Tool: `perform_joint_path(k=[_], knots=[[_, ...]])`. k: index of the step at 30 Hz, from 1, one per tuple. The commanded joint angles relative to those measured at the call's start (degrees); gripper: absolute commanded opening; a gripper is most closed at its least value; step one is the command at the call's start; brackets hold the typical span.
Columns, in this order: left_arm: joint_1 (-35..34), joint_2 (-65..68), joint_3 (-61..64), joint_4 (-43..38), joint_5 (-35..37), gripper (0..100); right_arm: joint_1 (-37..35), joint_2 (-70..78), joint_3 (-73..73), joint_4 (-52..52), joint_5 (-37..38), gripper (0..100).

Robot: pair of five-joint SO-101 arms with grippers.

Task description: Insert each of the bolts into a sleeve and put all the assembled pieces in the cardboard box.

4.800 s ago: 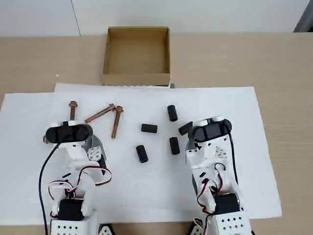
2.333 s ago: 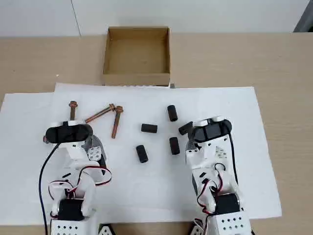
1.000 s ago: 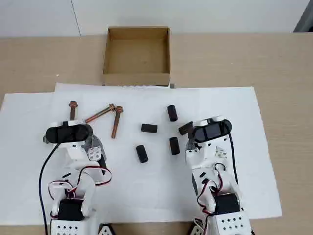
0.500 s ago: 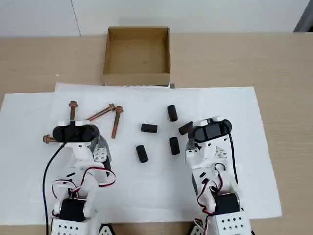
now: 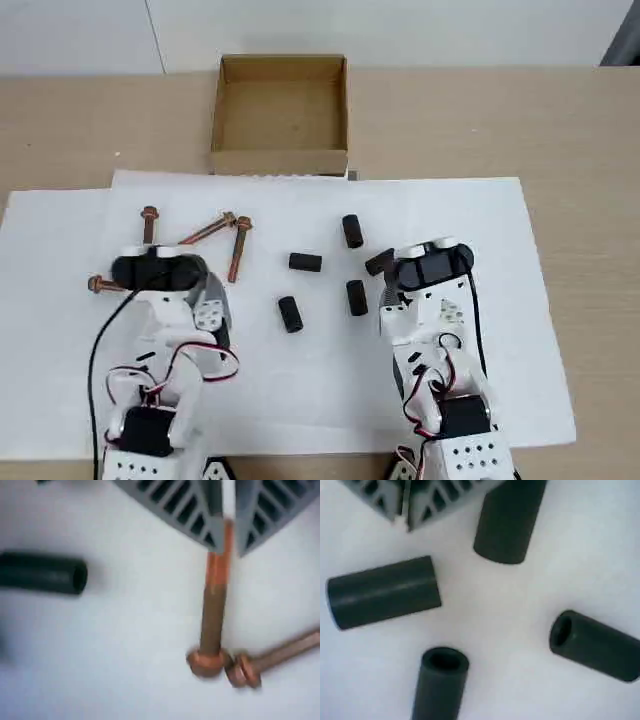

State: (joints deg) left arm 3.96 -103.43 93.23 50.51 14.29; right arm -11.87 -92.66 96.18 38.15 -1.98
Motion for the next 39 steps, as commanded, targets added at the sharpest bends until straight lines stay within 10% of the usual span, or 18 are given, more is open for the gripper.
perform_joint_path(k=[1, 39], knots=[[-1.5, -0.3, -7.0, 1.1, 0.2, 1, -0.2, -0.5, 0.7, 0.0, -0.4, 0.3], [-20.4, -0.3, -28.8, 27.4, -22.7, 1, -9.0, -0.5, 0.7, 0.0, -0.2, 0.3]])
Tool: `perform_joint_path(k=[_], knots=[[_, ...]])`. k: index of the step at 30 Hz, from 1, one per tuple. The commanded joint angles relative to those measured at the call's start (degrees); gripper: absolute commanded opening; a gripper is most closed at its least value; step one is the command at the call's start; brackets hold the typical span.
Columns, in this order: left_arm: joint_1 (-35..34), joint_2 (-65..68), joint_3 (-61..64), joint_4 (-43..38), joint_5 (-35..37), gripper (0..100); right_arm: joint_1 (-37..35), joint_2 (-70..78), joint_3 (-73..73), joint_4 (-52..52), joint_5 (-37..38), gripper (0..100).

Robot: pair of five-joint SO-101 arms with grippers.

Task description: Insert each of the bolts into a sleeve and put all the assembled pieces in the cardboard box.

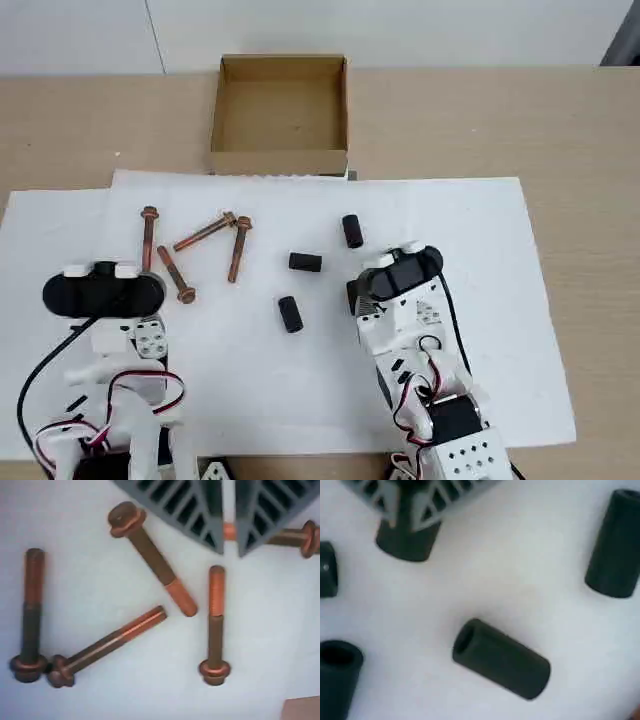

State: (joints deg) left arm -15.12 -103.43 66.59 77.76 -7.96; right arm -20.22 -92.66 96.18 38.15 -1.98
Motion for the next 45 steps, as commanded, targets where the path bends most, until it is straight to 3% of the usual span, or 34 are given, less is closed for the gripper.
perform_joint_path(k=[1, 12, 17, 25, 32, 45], knots=[[-1.8, -0.3, -2.1, 0.2, -0.4, 1, -0.7, -0.5, 0.7, 0.0, -0.2, 0.3], [-4.7, -0.2, -2.2, 0.3, -0.4, 1, 0.0, -0.5, 0.3, 1.1, -0.4, 0.3], [-4.4, 4.0, -2.2, 3.0, -0.3, 1, 2.9, 0.1, -9.6, 10.4, -0.5, 0.4], [-4.4, 19.8, -9.9, -1.3, -0.2, 1, 2.9, 3.1, -25.4, 23.5, -0.2, 0.4], [-4.4, 24.7, -13.1, -1.1, -0.2, 1, 2.9, 17.9, -38.8, 30.1, -0.4, 0.4], [-4.4, 25.1, -12.6, 3.0, -0.5, 1, 2.9, 63.2, -73.8, 51.0, -0.4, 0.4]])
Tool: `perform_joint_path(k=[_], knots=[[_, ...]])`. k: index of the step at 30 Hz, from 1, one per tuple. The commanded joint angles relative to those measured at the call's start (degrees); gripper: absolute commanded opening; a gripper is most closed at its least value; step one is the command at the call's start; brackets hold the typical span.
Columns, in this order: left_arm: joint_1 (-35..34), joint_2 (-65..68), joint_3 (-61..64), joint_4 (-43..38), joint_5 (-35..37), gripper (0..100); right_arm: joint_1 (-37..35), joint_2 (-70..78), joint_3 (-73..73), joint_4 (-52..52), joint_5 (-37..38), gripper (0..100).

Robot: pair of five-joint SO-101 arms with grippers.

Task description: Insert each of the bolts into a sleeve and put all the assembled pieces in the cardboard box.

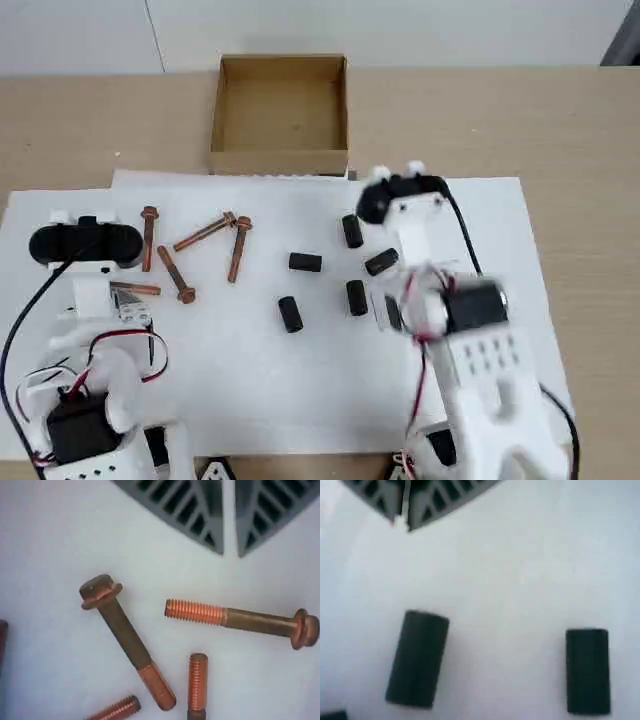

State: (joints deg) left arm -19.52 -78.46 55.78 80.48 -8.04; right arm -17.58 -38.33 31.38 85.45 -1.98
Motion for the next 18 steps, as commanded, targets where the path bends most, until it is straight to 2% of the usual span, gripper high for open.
perform_joint_path(k=[1, 6, 9, 11, 12, 18], knots=[[0.0, 0.2, -1.8, 0.3, -0.4, 1, 0.4, 11.8, -11.7, 4.8, -0.4, 0.4], [0.0, 0.2, 2.5, -1.8, -1.2, 1, 0.1, 23.9, -24.8, 10.2, 0.5, 0.4], [0.1, 0.2, 6.0, -2.5, -7.6, 1, 0.1, 28.6, -29.5, 11.4, 4.5, 0.4], [0.1, 0.2, 7.5, -2.5, -13.8, 1, 0.1, 30.5, -30.8, 11.4, 4.5, 0.4], [0.2, 0.2, 8.2, -2.5, -14.7, 1, 0.1, 31.3, -31.2, 11.4, 4.6, 0.4], [0.0, 0.2, 7.9, -1.0, -14.7, 1, -2.6, 34.1, -31.7, 11.2, 4.5, 0.5]])
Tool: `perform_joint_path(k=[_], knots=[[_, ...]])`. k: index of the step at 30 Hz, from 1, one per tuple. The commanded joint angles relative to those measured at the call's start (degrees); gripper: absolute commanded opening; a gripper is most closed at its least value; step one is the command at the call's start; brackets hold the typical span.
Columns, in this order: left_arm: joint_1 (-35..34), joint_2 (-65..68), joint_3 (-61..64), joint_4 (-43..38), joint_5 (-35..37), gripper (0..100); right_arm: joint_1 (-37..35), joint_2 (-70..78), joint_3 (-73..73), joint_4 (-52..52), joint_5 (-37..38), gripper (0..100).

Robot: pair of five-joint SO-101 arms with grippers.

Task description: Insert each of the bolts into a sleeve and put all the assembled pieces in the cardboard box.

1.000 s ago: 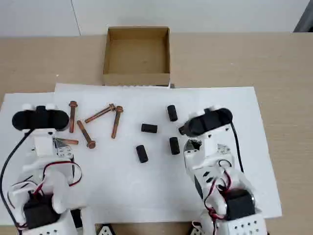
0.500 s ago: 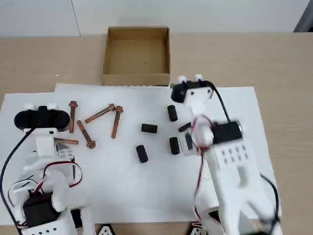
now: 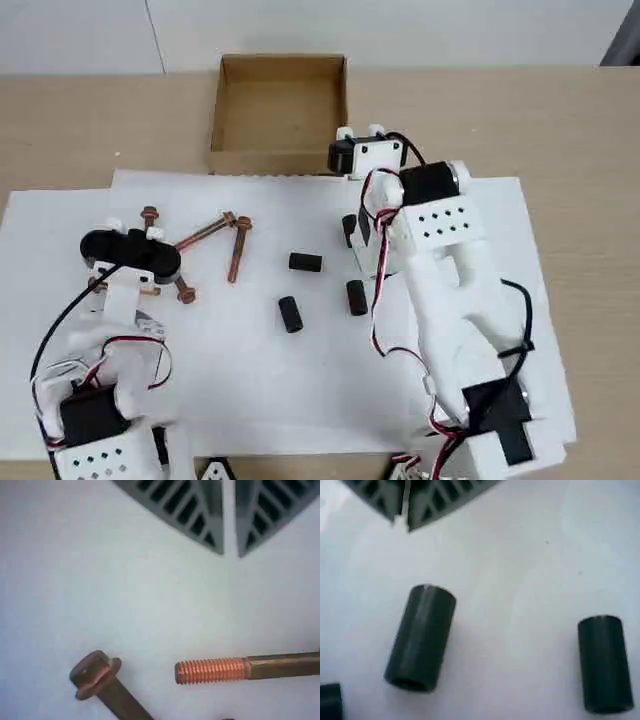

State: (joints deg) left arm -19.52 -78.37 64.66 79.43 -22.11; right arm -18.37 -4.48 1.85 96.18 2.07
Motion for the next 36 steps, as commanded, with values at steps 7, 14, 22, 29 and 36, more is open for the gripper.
perform_joint_path(k=[7, 14, 22, 29, 36], knots=[[0.1, 0.2, -1.1, -1.3, -0.6, 1, -5.1, 0.7, -2.2, 0.0, 0.4, 1.5], [-0.1, 18.6, -7.3, -1.3, -0.5, 1, -5.0, 4.2, -1.9, 0.0, 0.3, 10.0], [0.1, 48.4, -27.6, 1.6, 5.1, 1, -5.2, 9.3, -2.1, -3.1, 0.2, 9.8], [0.1, 52.8, -33.2, 1.8, 5.2, 1, -5.3, 11.9, -2.0, -6.2, 0.3, 9.8], [0.2, 53.1, -33.0, 1.8, 5.2, 1, -6.5, 14.3, -1.9, -8.8, 0.3, 9.8]])
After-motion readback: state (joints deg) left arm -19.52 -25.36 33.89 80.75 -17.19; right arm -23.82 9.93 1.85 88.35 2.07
